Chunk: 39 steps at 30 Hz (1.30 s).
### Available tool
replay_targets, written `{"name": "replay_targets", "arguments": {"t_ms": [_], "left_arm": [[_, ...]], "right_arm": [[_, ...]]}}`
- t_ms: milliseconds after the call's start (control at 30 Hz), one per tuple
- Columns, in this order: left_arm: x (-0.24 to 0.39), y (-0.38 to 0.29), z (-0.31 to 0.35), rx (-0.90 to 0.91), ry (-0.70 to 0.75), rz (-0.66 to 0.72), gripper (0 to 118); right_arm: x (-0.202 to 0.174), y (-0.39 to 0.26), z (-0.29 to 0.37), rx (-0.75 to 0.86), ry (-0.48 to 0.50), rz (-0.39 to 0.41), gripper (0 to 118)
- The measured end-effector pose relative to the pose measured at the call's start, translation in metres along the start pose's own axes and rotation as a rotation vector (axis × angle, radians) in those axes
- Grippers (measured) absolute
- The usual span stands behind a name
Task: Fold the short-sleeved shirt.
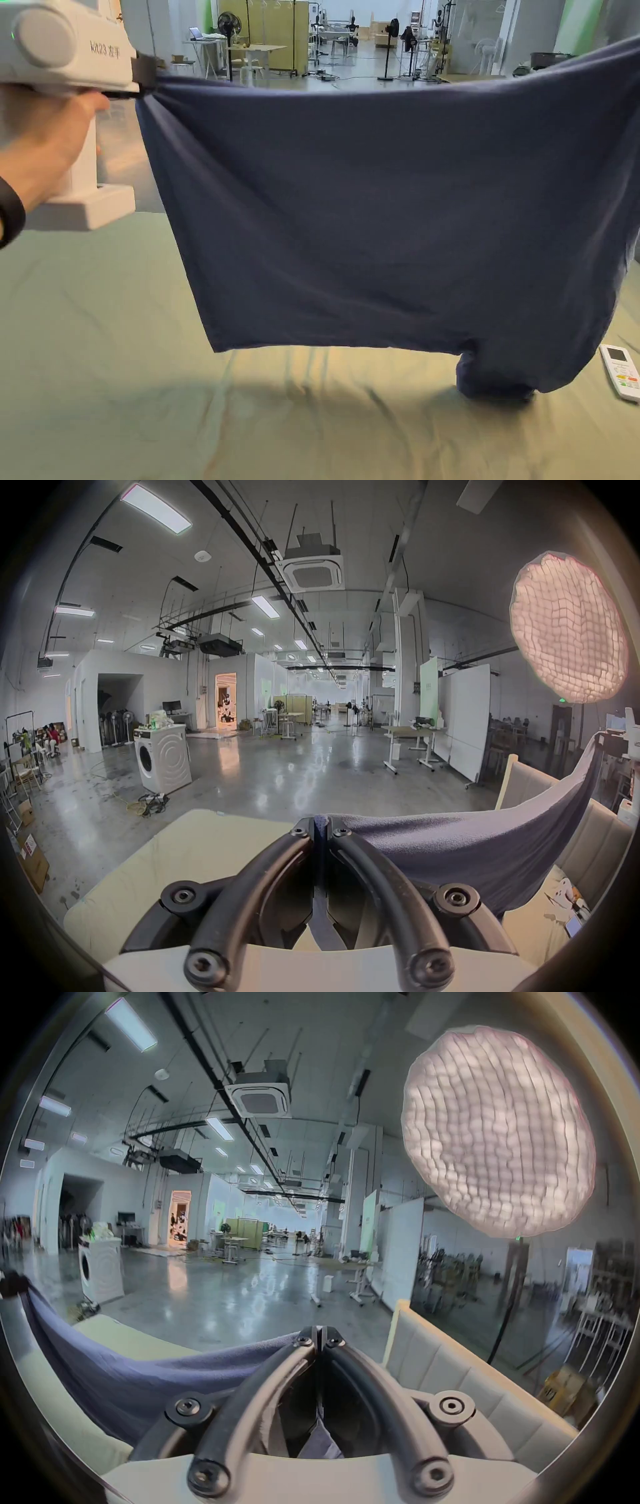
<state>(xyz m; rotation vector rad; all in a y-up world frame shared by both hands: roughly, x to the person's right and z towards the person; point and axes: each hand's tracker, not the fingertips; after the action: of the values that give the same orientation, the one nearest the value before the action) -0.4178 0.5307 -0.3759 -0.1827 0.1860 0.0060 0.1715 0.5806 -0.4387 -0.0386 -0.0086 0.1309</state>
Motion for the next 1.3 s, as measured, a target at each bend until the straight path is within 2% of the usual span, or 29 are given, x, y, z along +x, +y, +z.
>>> {"name": "replay_targets", "arguments": {"t_ms": [33,133,200,333,400,600,633,667,700,733,833,933,1000,1067,1200,1300], "left_arm": [[-0.002,-0.010,-0.004,-0.027,-0.003,0.009,6],[0.006,-0.047,0.002,-0.058,-0.014,0.022,6],[0.002,-0.067,0.004,-0.090,-0.032,0.047,6],[-0.005,-0.108,0.021,-0.123,-0.044,0.015,6],[-0.010,-0.128,0.038,-0.114,-0.045,0.001,6],[-0.020,-0.191,0.095,-0.110,-0.108,-0.023,6],[-0.023,-0.205,0.108,-0.110,-0.115,-0.012,6],[-0.026,-0.219,0.122,-0.124,-0.144,0.015,6],[-0.029,-0.235,0.133,-0.128,-0.158,0.055,6],[-0.029,-0.250,0.149,-0.140,-0.160,0.074,6],[-0.027,-0.295,0.185,-0.171,-0.149,0.040,6],[-0.033,-0.345,0.216,-0.236,-0.149,0.065,6],[-0.032,-0.366,0.234,-0.276,-0.140,0.063,6],[-0.034,-0.389,0.251,-0.323,-0.141,0.085,6],[-0.034,-0.424,0.267,-0.381,-0.147,0.076,6],[-0.041,-0.452,0.270,-0.419,-0.160,0.109,6]], "right_arm": [[0.000,-0.013,-0.001,-0.022,0.019,-0.037,1],[-0.005,-0.042,0.003,-0.083,0.031,-0.050,1],[-0.008,-0.061,0.006,-0.089,0.037,-0.024,1],[-0.002,-0.101,0.022,-0.086,0.085,-0.055,1],[0.002,-0.122,0.039,-0.092,0.107,-0.085,1],[0.020,-0.178,0.100,-0.101,0.143,-0.060,1],[0.021,-0.191,0.120,-0.141,0.163,-0.111,1],[0.025,-0.203,0.137,-0.108,0.185,-0.100,1],[0.027,-0.217,0.151,-0.170,0.184,-0.114,1],[0.028,-0.228,0.167,-0.151,0.179,-0.098,1],[0.037,-0.273,0.211,-0.163,0.177,-0.106,1],[0.041,-0.315,0.261,-0.218,0.173,-0.195,1],[0.040,-0.340,0.286,-0.276,0.165,-0.188,1],[0.023,-0.352,0.317,-0.341,0.164,-0.124,1],[0.025,-0.410,0.343,-0.499,0.123,-0.154,1],[0.025,-0.443,0.358,-0.577,0.117,-0.217,1]]}}
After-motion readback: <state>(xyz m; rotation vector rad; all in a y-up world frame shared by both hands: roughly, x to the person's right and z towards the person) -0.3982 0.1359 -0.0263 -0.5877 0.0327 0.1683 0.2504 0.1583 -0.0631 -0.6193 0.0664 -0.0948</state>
